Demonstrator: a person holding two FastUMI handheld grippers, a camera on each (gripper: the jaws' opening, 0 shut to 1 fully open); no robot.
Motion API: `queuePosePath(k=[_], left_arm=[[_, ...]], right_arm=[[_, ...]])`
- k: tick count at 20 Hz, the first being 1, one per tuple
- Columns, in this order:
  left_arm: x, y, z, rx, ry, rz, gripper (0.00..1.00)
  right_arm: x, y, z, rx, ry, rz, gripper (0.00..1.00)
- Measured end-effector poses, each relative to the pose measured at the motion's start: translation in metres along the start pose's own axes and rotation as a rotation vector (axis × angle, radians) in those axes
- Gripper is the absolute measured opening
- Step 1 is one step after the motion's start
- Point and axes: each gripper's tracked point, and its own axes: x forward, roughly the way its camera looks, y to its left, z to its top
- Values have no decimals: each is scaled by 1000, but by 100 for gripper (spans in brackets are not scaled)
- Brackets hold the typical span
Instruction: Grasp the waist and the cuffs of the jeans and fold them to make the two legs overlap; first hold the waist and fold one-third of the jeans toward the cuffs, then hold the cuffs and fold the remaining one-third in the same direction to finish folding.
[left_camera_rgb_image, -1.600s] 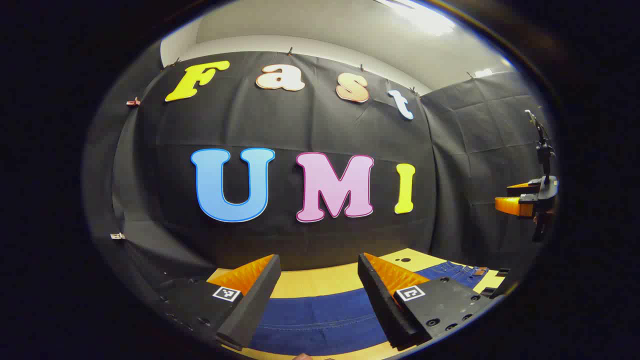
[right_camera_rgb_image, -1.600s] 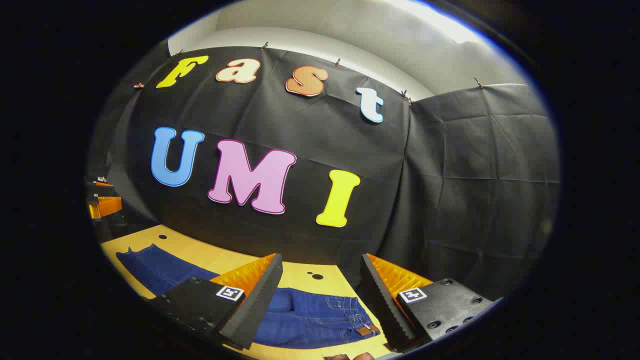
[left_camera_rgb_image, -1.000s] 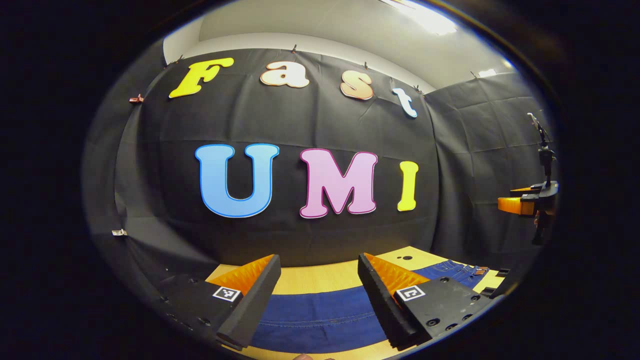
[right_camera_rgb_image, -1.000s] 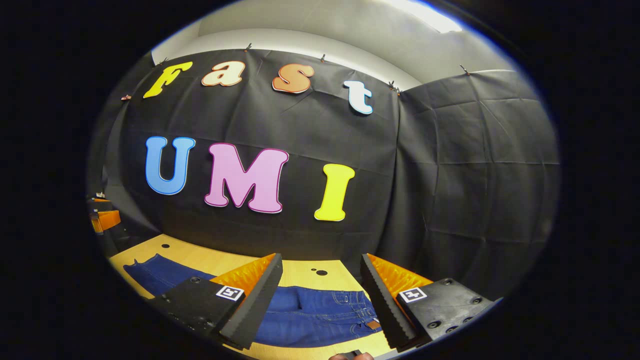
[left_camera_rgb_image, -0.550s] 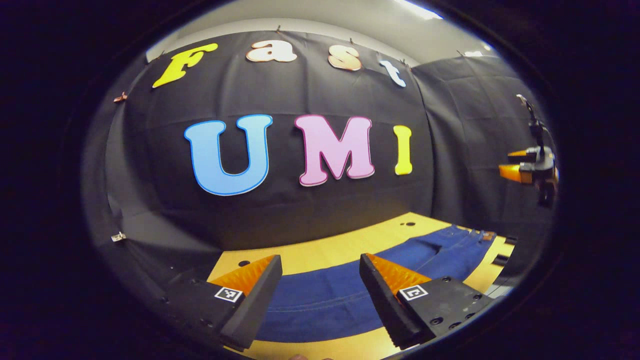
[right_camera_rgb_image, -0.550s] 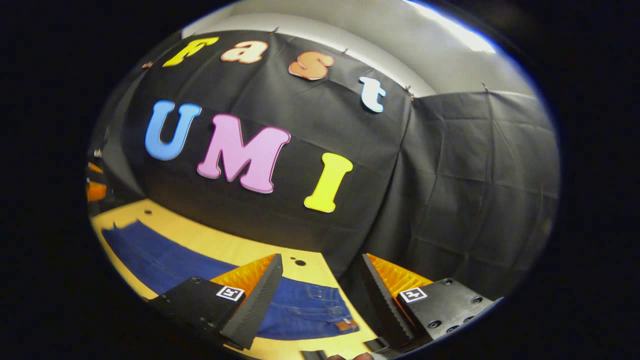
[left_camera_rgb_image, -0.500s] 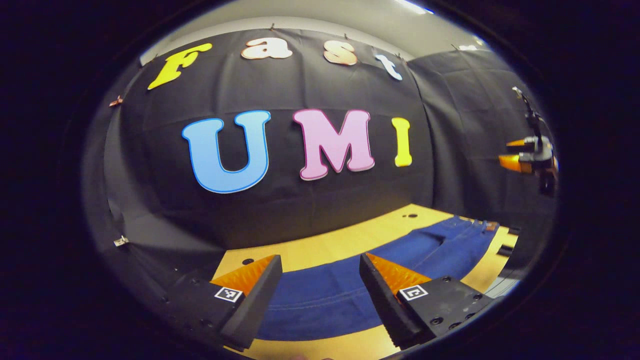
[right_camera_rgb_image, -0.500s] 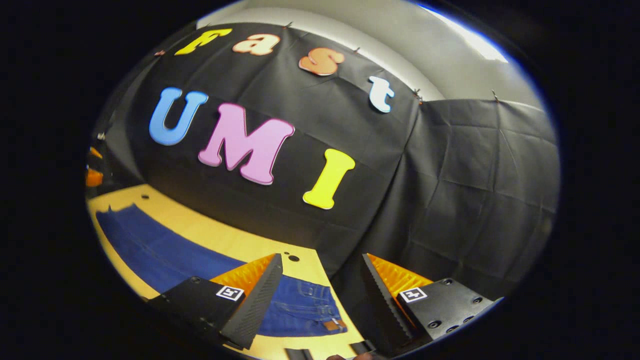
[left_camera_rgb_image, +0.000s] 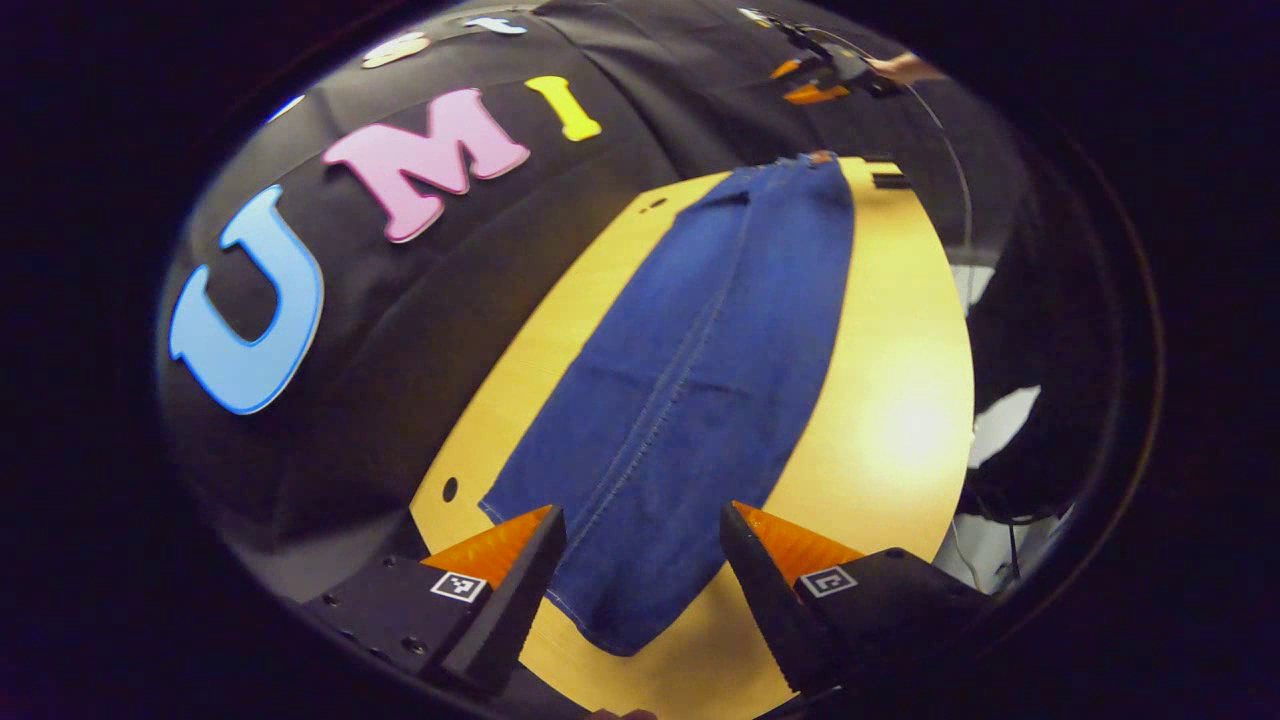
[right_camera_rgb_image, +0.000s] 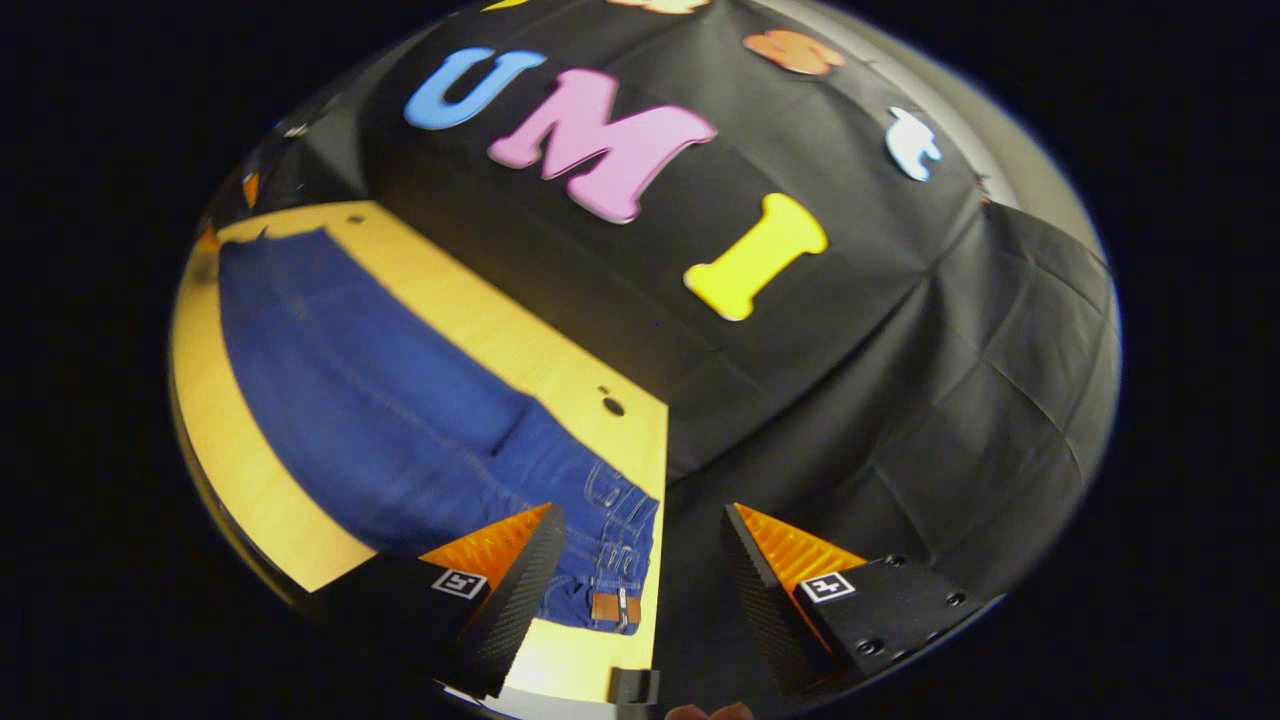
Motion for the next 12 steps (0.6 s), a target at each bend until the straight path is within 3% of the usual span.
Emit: queuePosePath(k=[2, 5, 9, 12], left_arm=[[13, -16, -28, 101, 65, -91, 98], [25, -15, -70, 212, 185, -131, 98], [42, -6, -97, 221, 275, -167, 98], [53, 4, -94, 265, 245, -186, 93]], right_arm=[[9, 27, -30, -136, 37, 102, 96], [22, 55, -83, -301, 120, 212, 97], [33, 76, -109, -420, 161, 323, 97], [37, 81, -126, -513, 178, 382, 97]])
